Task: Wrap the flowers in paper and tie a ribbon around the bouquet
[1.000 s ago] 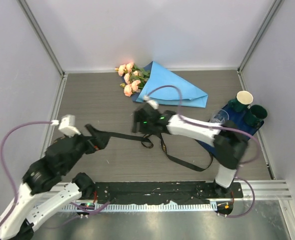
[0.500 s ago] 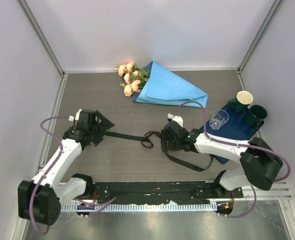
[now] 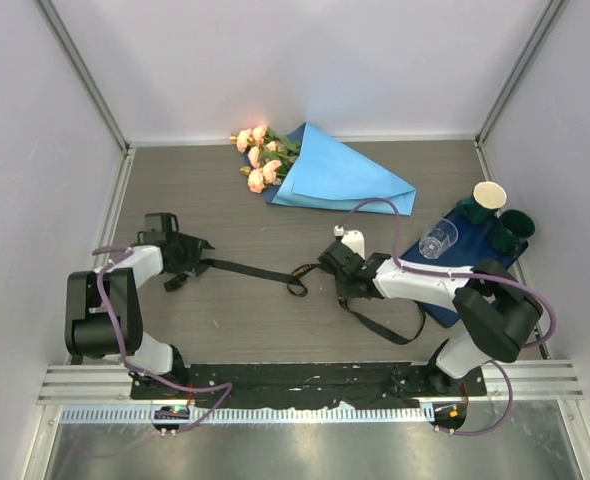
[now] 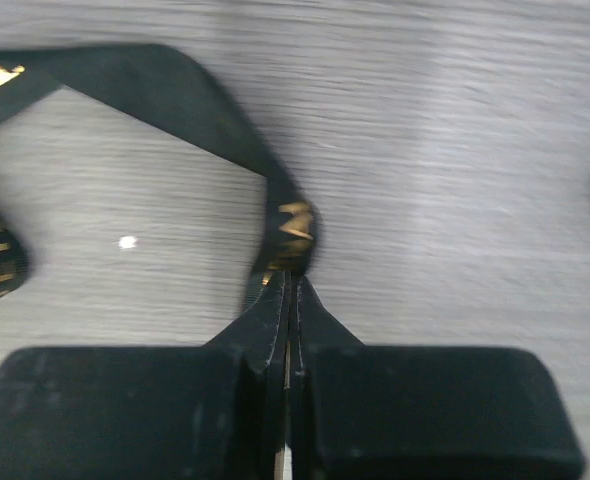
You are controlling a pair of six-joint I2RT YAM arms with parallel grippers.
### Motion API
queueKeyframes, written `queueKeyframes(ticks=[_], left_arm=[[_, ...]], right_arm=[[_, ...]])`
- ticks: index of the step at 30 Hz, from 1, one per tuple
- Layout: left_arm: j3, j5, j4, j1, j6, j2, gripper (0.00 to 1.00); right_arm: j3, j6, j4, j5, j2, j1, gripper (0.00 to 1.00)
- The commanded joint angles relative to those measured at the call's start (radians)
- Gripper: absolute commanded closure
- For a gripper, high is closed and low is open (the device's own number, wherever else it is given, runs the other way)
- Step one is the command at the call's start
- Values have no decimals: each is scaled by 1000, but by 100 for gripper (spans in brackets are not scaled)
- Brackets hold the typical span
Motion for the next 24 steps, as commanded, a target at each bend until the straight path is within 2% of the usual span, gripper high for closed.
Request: queueKeyframes(ticks=[1,4,7,9,10,11,12,13,15,17,18,19,20,21,22,23,24], left_arm=[[-40,-8,24,142,16,66,67],[-40,-47,-27,215,73,57,87],[-45,-73,-58,222,114,-9,85],[-51,-47,-84,221,134,-61,73],[-57,-6,-120,221,148,-116,39],[-62,5,-128,222,153,-139,22],[-63,11,-160,221,162,-168,16],[-59,27,-174,218,191,-220,4],[-34,48,-222,198,214,-286,1],[-10,68,-225,157,240,-397,0],[-6,74,-193,87,237,-432,0],[-11,80,-153,36,219,-493,0],[-34,70,-100,-21,121,-513,0],[-52,56,51,-154,60,-526,0],[-75,26,151,-217,-2,-529,0],[-113,-70,353,-285,-103,-498,0],[-129,-138,458,-407,-137,-471,0]], right_arm=[[43,172,-246,260,-69,-32,100],[46,253,-390,372,-145,-41,100],[42,255,-447,397,-219,-43,100],[34,238,-456,394,-251,-52,99],[23,188,-436,361,-280,-68,90],[26,175,-439,351,-282,-76,83],[32,159,-447,337,-283,-101,66],[49,139,-468,316,-287,-108,59],[65,132,-491,271,-323,-109,37],[80,116,-495,200,-362,-109,34],[89,115,-495,188,-409,-109,33],[107,111,-482,187,-431,-110,27],[121,91,-469,182,-451,-110,24],[135,64,-397,173,-469,-119,21],[172,36,-354,152,-465,-169,18],[201,-17,-317,114,-446,-221,18],[244,-35,-273,27,-420,-274,18]])
